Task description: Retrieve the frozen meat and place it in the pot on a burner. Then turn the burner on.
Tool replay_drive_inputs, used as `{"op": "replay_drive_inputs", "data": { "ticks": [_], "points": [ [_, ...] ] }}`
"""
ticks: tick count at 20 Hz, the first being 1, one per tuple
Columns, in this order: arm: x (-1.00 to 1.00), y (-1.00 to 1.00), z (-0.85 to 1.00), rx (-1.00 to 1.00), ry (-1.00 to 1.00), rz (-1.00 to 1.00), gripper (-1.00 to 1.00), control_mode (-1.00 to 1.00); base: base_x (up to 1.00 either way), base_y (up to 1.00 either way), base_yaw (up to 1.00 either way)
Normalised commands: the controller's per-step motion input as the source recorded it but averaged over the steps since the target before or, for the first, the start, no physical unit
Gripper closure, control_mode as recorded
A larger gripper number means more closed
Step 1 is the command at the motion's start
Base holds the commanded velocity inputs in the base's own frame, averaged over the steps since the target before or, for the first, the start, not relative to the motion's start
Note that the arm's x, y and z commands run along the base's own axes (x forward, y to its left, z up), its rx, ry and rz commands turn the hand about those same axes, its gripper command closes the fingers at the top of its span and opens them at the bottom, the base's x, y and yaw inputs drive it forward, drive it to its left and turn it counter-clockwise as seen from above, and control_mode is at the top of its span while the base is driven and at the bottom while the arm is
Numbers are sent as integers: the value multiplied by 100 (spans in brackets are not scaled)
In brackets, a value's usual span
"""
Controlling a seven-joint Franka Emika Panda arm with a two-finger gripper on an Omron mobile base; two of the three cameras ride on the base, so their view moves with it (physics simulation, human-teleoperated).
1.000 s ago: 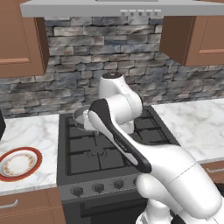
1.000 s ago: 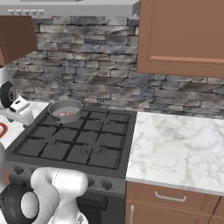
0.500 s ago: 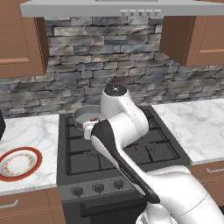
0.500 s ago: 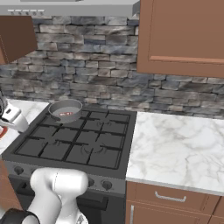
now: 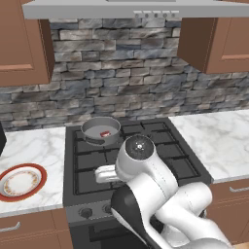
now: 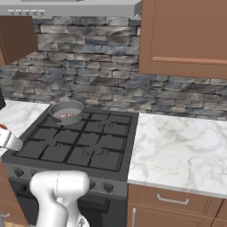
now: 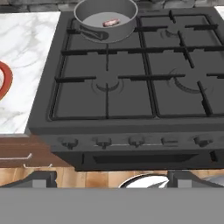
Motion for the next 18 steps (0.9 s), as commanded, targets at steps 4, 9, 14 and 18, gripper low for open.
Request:
{"op": "replay_drive_inputs", "data": {
  "ticks": [4,9,14,18],
  "points": [
    [-40,3,-26,-2,-10,10,-100,-100,0,0,0],
    [-27,0,-18,0,-14,5,-100,-100,0,0,0],
    [-5,0,-15,0,-31,3,-100,-100,0,0,0],
    [6,2,-6,0,-22,1,-100,-100,0,0,0]
  ]
}}
